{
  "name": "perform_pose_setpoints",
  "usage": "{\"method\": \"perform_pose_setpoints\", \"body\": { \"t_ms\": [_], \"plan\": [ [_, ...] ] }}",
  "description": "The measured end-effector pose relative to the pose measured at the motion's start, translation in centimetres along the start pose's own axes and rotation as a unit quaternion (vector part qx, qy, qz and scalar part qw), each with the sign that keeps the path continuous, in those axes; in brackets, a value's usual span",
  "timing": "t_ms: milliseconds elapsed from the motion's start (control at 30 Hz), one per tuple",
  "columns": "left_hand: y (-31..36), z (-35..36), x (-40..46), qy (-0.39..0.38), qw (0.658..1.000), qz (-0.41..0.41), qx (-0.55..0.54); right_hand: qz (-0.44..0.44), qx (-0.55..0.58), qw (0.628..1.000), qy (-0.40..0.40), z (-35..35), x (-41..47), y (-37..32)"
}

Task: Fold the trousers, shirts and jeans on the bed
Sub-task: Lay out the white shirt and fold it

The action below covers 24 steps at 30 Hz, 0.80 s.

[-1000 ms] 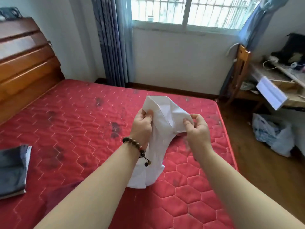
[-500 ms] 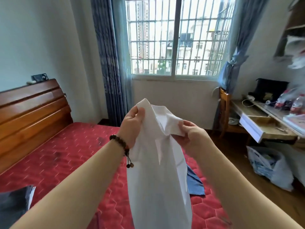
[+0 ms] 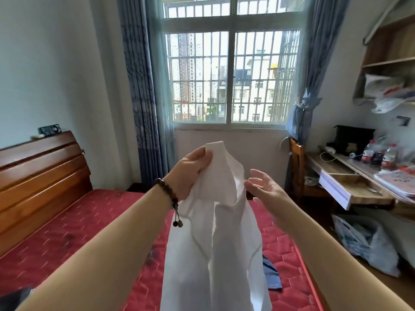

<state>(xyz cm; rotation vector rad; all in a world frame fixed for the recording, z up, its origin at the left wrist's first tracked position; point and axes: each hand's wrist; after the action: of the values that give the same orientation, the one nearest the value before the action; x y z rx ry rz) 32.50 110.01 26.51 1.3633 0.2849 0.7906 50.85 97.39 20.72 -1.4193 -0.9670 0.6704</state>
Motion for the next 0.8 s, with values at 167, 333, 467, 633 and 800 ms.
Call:
{"method": "perform_pose_setpoints", "body": {
  "t_ms": [167, 333, 467, 633, 800],
  "plan": [
    [2.1, -0.8, 0.7, -0.046, 0.999, -0.017, 0.012, 0.049, 0.201, 0.948, -0.241, 0.6, 1.0, 1.2],
    [4.6, -3.1, 1.3, -0.036, 0.995, -0.003, 0.096, 0.006, 0.211, 0.963, -0.170, 1.9, 2.4, 0.1],
    [7.1, -5.4, 1.8, -0.019, 0.930, 0.090, 0.355, -0.085, 0.135, 0.987, -0.009, 2.6, 4.2, -4.3],
    [8.5, -9.6, 2.4, -0.042, 0.772, 0.108, 0.625, -0.235, -0.235, 0.937, 0.103, 1.7, 5.9, -9.8],
    [7.9, -12.5, 2.3, 0.141, 0.761, 0.223, 0.592, -0.283, -0.383, 0.877, 0.062, 1.5, 6.4, -12.8]
  ]
}}
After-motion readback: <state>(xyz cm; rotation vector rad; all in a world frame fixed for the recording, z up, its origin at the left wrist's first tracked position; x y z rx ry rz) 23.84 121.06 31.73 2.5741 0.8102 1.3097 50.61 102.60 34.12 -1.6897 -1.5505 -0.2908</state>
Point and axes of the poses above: each hand's wrist, its own x-axis towards the middle knuckle, its own z-axis out of the palm, y = z × x, and after that the axes turned 2 degrees about y, right-handed
